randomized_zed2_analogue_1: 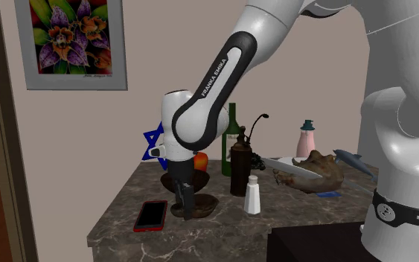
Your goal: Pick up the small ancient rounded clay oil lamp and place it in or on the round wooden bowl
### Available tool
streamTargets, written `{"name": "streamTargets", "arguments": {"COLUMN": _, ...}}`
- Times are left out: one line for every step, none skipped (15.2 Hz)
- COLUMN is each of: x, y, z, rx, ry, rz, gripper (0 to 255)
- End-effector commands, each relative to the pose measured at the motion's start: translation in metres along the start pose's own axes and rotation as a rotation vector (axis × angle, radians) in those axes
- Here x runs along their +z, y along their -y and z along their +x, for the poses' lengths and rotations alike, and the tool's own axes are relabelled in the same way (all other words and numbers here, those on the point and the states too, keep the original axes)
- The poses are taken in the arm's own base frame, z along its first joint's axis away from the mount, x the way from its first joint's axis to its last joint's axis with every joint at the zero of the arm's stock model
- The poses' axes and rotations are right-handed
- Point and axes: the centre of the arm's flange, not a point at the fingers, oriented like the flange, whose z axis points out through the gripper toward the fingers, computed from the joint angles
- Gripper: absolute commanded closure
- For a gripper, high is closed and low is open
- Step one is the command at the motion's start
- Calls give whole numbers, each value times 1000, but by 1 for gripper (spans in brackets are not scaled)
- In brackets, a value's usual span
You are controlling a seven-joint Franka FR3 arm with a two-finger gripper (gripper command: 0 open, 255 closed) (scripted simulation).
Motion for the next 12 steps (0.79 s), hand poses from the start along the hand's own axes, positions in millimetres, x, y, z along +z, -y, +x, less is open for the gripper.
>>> {"name": "streamTargets", "arguments": {"x": 2, "y": 0, "z": 0, "rx": 0, "ry": -1, "rz": 0, "gripper": 0}}
{"name": "streamTargets", "arguments": {"x": 2, "y": 0, "z": 0, "rx": 0, "ry": -1, "rz": 0, "gripper": 0}}
{"name": "streamTargets", "arguments": {"x": 2, "y": 0, "z": 0, "rx": 0, "ry": -1, "rz": 0, "gripper": 0}}
{"name": "streamTargets", "arguments": {"x": 2, "y": 0, "z": 0, "rx": 0, "ry": -1, "rz": 0, "gripper": 0}}
{"name": "streamTargets", "arguments": {"x": 2, "y": 0, "z": 0, "rx": 0, "ry": -1, "rz": 0, "gripper": 0}}
{"name": "streamTargets", "arguments": {"x": 2, "y": 0, "z": 0, "rx": 0, "ry": -1, "rz": 0, "gripper": 0}}
{"name": "streamTargets", "arguments": {"x": 2, "y": 0, "z": 0, "rx": 0, "ry": -1, "rz": 0, "gripper": 0}}
{"name": "streamTargets", "arguments": {"x": 2, "y": 0, "z": 0, "rx": 0, "ry": -1, "rz": 0, "gripper": 255}}
{"name": "streamTargets", "arguments": {"x": 2, "y": 0, "z": 0, "rx": 0, "ry": -1, "rz": 0, "gripper": 255}}
{"name": "streamTargets", "arguments": {"x": 2, "y": 0, "z": 0, "rx": 0, "ry": -1, "rz": 0, "gripper": 255}}
{"name": "streamTargets", "arguments": {"x": 1, "y": 0, "z": 0, "rx": 0, "ry": -1, "rz": 0, "gripper": 255}}
{"name": "streamTargets", "arguments": {"x": 2, "y": 0, "z": 0, "rx": 0, "ry": -1, "rz": 0, "gripper": 255}}
